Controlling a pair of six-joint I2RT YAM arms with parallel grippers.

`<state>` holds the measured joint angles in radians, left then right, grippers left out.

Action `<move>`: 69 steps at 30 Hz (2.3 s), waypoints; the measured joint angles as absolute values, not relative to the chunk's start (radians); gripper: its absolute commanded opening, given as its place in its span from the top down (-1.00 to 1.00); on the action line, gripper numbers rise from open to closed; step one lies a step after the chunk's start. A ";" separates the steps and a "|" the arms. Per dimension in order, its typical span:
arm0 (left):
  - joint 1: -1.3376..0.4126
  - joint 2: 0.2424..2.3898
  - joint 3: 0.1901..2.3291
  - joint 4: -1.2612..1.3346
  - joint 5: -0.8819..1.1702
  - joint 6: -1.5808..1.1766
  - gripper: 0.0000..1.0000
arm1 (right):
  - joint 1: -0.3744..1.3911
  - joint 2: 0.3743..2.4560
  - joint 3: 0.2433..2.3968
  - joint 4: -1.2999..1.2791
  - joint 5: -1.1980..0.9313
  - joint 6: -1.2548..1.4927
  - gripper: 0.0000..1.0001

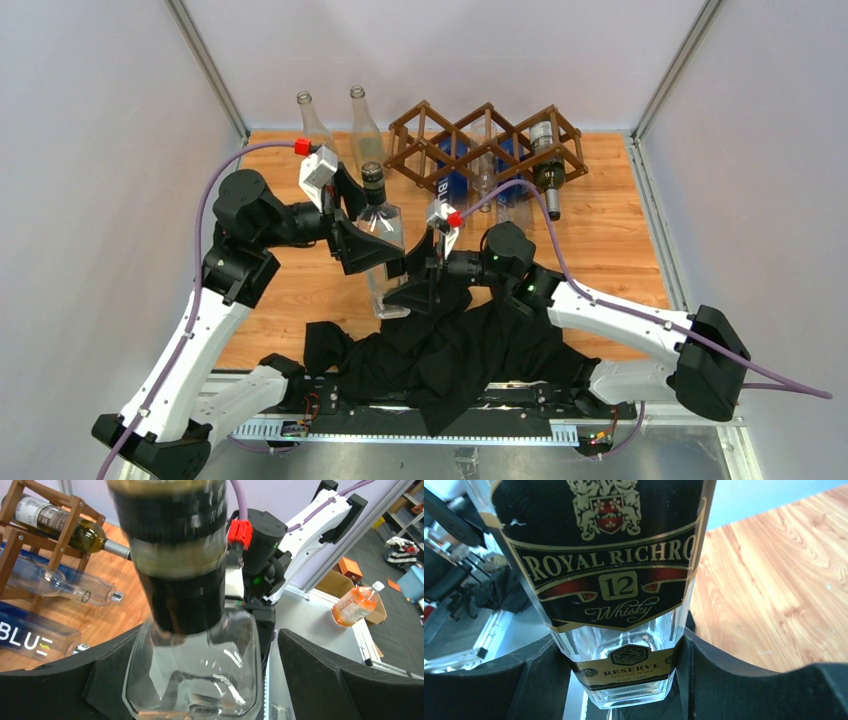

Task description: Take the wine bottle off the wine rack

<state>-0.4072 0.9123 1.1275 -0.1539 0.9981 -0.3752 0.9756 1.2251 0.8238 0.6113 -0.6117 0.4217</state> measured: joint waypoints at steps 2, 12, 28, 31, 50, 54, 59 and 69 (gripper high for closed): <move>-0.407 0.904 1.126 -0.158 0.986 -0.384 -1.00 | 0.987 1.213 0.816 0.548 -0.596 0.396 1.00; -0.407 0.904 1.129 -0.134 1.001 -0.408 -0.39 | 1.023 1.056 0.762 0.213 -0.510 0.291 1.00; -0.392 0.961 1.225 -0.303 1.010 -0.277 1.00 | 1.044 1.063 0.736 0.287 -0.410 0.243 -0.76; -0.346 0.992 1.262 -0.372 1.022 -0.220 1.00 | 1.043 1.040 0.686 0.355 -0.348 0.247 -0.78; -0.040 1.277 1.390 -0.606 0.921 0.322 1.00 | 1.043 0.398 0.381 -0.039 0.022 0.496 -0.85; -0.030 1.311 1.345 -0.603 0.889 0.379 1.00 | 1.043 0.263 0.382 -0.240 0.123 0.579 -0.92; -0.012 1.365 1.327 -0.562 0.868 0.401 1.00 | 1.043 0.109 0.383 -0.407 0.223 0.603 -0.95; 0.047 1.483 1.327 -0.415 0.826 0.423 1.00 | 1.043 0.570 0.621 -0.549 0.376 0.585 -0.99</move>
<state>0.0467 1.4830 1.3273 -0.4149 0.8265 0.4232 1.0428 0.5697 0.6209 -0.5488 0.3759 0.5850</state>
